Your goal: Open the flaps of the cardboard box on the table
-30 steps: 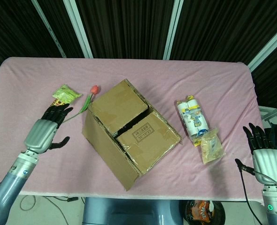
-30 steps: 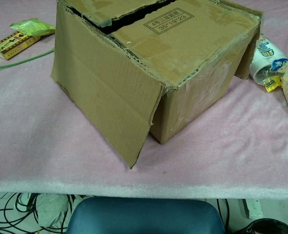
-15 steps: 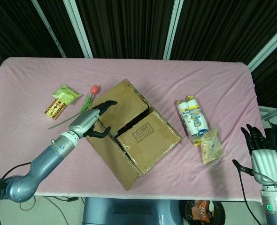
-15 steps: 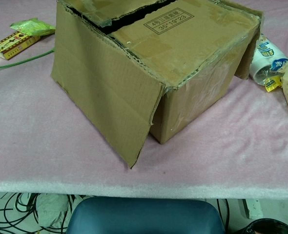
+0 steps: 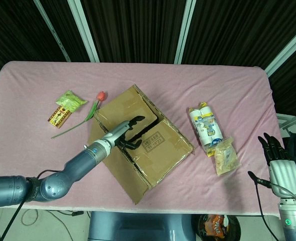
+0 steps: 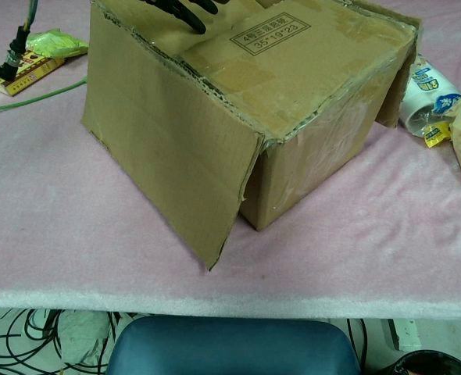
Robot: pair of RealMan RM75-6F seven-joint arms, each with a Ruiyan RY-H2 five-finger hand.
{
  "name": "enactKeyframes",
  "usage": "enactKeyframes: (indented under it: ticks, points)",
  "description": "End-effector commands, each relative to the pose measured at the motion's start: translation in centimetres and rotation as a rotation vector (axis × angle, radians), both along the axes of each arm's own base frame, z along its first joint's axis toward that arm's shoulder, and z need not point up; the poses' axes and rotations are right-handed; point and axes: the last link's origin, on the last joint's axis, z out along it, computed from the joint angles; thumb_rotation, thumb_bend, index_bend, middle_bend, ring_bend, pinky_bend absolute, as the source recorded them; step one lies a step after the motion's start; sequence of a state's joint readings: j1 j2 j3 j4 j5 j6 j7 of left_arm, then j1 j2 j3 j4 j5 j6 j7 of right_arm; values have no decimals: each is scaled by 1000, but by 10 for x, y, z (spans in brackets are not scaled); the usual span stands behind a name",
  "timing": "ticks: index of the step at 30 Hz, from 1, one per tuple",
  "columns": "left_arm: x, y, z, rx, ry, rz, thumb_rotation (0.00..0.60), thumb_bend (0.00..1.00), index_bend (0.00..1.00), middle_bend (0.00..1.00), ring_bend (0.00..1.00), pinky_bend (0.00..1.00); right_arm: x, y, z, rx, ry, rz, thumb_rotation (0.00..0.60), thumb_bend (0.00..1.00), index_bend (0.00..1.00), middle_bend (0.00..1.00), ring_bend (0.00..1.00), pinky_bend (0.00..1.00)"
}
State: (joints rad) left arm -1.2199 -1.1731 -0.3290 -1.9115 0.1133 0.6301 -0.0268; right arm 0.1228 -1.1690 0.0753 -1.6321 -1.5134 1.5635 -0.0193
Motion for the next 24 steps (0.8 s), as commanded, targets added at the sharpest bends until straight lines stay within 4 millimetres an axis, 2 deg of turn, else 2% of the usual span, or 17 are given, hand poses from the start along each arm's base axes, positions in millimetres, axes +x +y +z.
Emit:
enactKeyframes:
  ticks: [1,5,15,24]
  points:
    - [0,-1,-6,-21,-3,16,600,478,0,36,24,114,0,0,0,2,-5,-3,600,207,0,0,0,210]
    - [2,-2,-9,-44,-30,40,600,478,2,83,70,154,0,1,0,2,-12,-6,600,206,0,0,0,210]
    - [11,-7,-2,-77,-140,80,600,478,76,259,224,308,0,1,-1,11,-24,-11,600,207,0,0,0,210]
    - [21,-14,11,-46,-279,34,600,478,80,273,234,327,2,2,-1,10,-31,-10,600,207,0,0,0,210]
